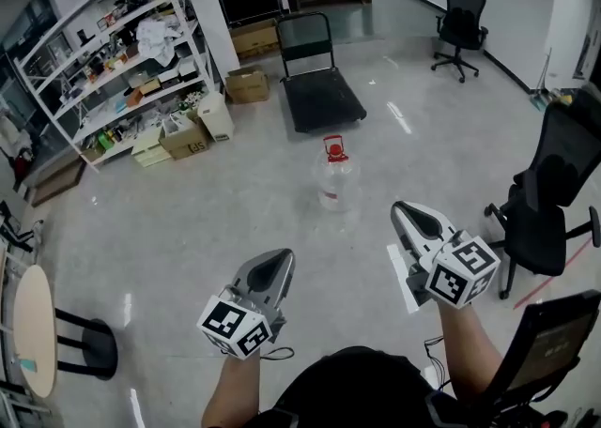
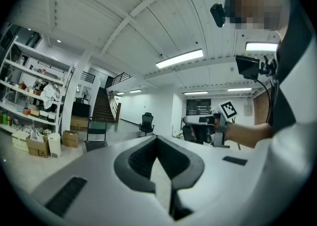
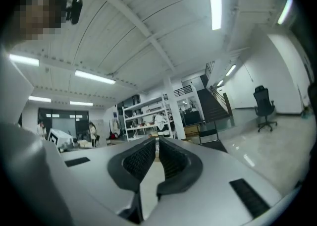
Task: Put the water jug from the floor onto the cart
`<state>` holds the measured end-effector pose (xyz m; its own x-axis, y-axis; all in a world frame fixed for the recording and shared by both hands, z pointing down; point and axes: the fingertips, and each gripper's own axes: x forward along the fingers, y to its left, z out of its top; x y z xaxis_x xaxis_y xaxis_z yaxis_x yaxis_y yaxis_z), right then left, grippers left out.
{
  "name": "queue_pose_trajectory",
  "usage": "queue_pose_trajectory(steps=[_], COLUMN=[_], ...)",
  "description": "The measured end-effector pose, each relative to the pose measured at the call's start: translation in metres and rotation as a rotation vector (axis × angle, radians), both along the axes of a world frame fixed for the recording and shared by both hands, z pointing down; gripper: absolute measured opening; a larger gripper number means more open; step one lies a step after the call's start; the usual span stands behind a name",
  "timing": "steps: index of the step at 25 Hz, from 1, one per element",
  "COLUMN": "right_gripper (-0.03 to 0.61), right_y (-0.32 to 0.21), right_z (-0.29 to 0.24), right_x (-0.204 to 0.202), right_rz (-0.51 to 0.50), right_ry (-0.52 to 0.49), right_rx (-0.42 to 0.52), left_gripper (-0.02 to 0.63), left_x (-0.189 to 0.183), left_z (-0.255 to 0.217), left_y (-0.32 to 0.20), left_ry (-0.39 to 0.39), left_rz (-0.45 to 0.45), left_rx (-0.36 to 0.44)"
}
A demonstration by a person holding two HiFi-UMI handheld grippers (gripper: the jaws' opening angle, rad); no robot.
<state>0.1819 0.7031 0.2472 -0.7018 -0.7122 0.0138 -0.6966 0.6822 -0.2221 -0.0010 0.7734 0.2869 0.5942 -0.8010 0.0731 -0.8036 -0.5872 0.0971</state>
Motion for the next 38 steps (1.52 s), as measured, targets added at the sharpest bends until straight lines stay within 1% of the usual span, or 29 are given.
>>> queue_pose_trajectory(steps=[2,3,6,10,14,17,19,22,26,27,30,32,35,37,38], right_gripper=[0.014,0.032,0.077,0.094,0.103,0.117,0.126,0.152,0.209,0.224,0.244,0.256,0.262,0.262,0.262], right_y=[-0.006,-0.010,-0.024,-0.055,-0.119,-0.179,-0.226,-0.292,-0.370,-0.386,-0.426,-0.455,-0.500,-0.530,-0.543], right_z=[0.008,0.014,0.035,0.051,0.069,0.091,0.105,0.126,0.152,0.161,0.196,0.222,0.266,0.292,0.305], right_x=[-0.010,-0.015,-0.028,-0.035,-0.034,-0.038,-0.030,-0.016,-0.001,-0.002,-0.012,-0.021,-0.034,-0.038,-0.041], right_rz=[-0.003,0.004,0.031,0.033,0.033,0.012,0.014,0.018,0.027,0.032,0.036,0.043,0.068,0.100,0.122], right_ry=[-0.095,-0.110,-0.085,-0.072,-0.072,-0.086,-0.105,-0.151,-0.193,-0.204,-0.230,-0.246,-0.208,-0.203,-0.209], right_rx=[-0.049,-0.064,-0.094,-0.140,-0.157,-0.197,-0.230,-0.307,-0.401,-0.435,-0.552,-0.631,-0.717,-0.778,-0.813], left_gripper=[-0.008,-0.009,-0.009,-0.009,-0.008,-0.008,-0.009,-0.009,-0.009,-0.009,-0.009,-0.009,-0.009,-0.009,-0.009], left_x=[-0.011,-0.018,-0.036,-0.048,-0.047,-0.046,-0.037,-0.027,-0.023,-0.022,-0.024,-0.030,-0.045,-0.058,-0.064], left_z=[0.010,0.015,0.030,0.042,0.052,0.058,0.057,0.051,0.056,0.059,0.074,0.087,0.111,0.123,0.130], left_y=[-0.003,-0.007,-0.025,-0.063,-0.126,-0.185,-0.227,-0.283,-0.348,-0.361,-0.395,-0.423,-0.471,-0.508,-0.527], left_ry=[0.025,0.029,0.031,0.053,0.032,0.020,0.014,0.003,0.013,0.008,-0.020,-0.023,0.008,0.035,0.035], left_rz=[0.008,0.013,0.016,0.007,0.004,-0.013,-0.015,-0.015,-0.064,-0.063,-0.046,-0.043,-0.025,-0.027,-0.025], left_rx=[-0.015,-0.016,-0.028,-0.067,-0.069,-0.090,-0.101,-0.106,-0.124,-0.136,-0.166,-0.198,-0.258,-0.279,-0.282])
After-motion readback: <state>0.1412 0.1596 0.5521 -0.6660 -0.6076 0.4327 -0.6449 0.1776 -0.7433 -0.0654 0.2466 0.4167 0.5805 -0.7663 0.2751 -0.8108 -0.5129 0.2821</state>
